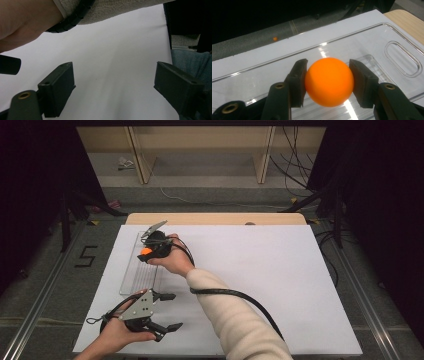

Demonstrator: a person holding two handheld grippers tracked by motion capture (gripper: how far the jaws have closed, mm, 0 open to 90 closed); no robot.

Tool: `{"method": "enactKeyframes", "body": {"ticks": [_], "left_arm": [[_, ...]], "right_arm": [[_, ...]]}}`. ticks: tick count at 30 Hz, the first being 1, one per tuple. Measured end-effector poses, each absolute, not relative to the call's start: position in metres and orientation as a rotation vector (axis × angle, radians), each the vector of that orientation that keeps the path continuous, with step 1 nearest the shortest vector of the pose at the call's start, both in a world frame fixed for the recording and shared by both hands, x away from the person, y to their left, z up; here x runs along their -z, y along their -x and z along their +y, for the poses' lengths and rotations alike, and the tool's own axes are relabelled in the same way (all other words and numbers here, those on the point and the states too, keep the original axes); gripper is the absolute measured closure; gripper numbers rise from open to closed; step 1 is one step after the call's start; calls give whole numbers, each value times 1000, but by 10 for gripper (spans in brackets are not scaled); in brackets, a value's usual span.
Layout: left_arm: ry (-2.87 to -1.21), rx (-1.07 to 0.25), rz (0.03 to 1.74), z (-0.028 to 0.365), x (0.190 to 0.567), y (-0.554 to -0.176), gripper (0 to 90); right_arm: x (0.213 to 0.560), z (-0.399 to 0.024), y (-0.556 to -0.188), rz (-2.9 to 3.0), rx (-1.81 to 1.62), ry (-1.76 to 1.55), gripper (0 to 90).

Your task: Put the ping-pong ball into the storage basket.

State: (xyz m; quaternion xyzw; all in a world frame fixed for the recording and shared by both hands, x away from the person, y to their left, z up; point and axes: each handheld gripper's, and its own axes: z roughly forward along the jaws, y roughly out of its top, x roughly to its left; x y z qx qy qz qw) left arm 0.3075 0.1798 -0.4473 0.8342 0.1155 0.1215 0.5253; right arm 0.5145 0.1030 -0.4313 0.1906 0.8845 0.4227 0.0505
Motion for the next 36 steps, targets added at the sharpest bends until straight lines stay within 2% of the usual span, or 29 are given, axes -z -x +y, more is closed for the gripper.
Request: {"method": "enactKeyframes", "body": {"ticks": [36], "left_arm": [[-1994,-287,275,180,447,-307,160]], "right_arm": [[431,105,-515,2685,-1310,-598,495]]}}
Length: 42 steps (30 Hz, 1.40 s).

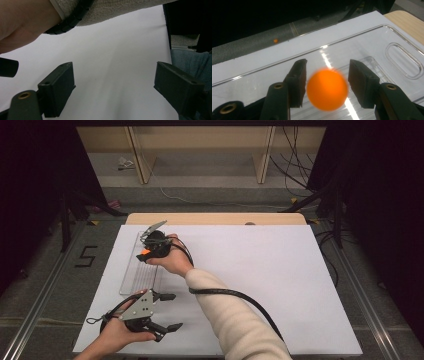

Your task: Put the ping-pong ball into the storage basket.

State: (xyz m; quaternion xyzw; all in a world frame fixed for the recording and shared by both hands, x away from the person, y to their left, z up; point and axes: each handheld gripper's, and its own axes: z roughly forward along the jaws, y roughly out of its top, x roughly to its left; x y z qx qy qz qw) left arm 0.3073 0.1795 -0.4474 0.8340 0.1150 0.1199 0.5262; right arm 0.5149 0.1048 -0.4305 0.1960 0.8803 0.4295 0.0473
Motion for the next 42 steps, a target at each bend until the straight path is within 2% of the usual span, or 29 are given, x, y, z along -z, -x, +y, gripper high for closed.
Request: {"method": "enactKeyframes", "body": {"ticks": [6,23,42], "left_arm": [[-1995,-286,275,180,447,-307,161],[-1998,-286,275,179,448,-307,160],[-1999,-286,276,179,448,-307,160]], "right_arm": [[423,102,-515,2658,-1344,-594,455],[401,71,-507,2587,-1414,-629,192],[403,24,-504,2558,-1391,-697,168]]}}
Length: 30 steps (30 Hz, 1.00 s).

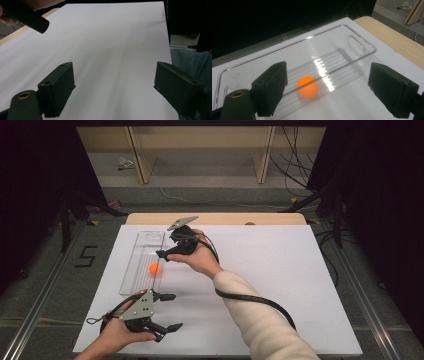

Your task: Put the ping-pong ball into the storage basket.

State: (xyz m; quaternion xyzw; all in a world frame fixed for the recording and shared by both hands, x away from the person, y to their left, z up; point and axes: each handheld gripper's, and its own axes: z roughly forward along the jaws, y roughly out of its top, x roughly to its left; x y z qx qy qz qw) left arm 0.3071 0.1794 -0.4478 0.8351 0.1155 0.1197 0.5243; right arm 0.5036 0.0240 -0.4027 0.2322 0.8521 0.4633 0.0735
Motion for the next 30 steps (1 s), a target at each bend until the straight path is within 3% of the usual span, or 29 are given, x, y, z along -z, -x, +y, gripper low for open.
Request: {"method": "enactKeyframes", "body": {"ticks": [30], "left_arm": [[-2000,-285,282,179,448,-307,161]], "right_arm": [[408,-38,-487,2519,-1384,-768,167]]}}
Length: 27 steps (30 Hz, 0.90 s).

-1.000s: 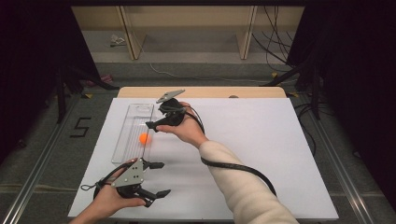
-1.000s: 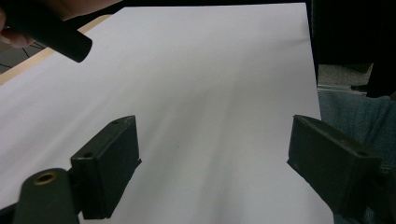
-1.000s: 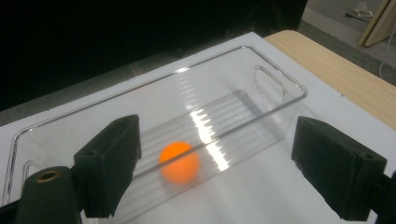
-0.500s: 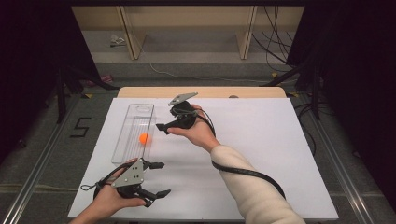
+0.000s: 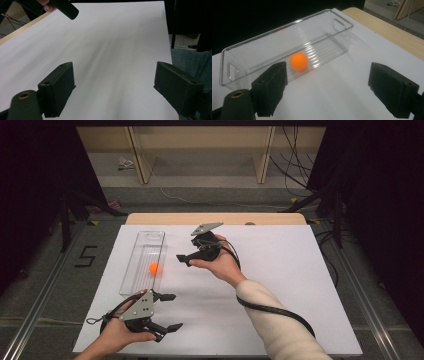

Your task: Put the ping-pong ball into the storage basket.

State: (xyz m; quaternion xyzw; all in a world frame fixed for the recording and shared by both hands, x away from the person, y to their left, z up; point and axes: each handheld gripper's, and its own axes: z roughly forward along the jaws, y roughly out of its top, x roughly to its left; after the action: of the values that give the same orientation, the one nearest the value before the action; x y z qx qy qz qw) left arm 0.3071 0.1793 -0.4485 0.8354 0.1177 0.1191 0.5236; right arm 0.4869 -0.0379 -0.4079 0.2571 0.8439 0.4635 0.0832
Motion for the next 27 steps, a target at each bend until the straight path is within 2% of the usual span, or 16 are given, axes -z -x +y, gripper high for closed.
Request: {"method": "enactKeyframes", "body": {"ticks": [27], "left_arm": [[-2002,-285,286,180,449,-307,161]], "right_arm": [[413,-82,-477,2486,-1371,-843,166]]}}
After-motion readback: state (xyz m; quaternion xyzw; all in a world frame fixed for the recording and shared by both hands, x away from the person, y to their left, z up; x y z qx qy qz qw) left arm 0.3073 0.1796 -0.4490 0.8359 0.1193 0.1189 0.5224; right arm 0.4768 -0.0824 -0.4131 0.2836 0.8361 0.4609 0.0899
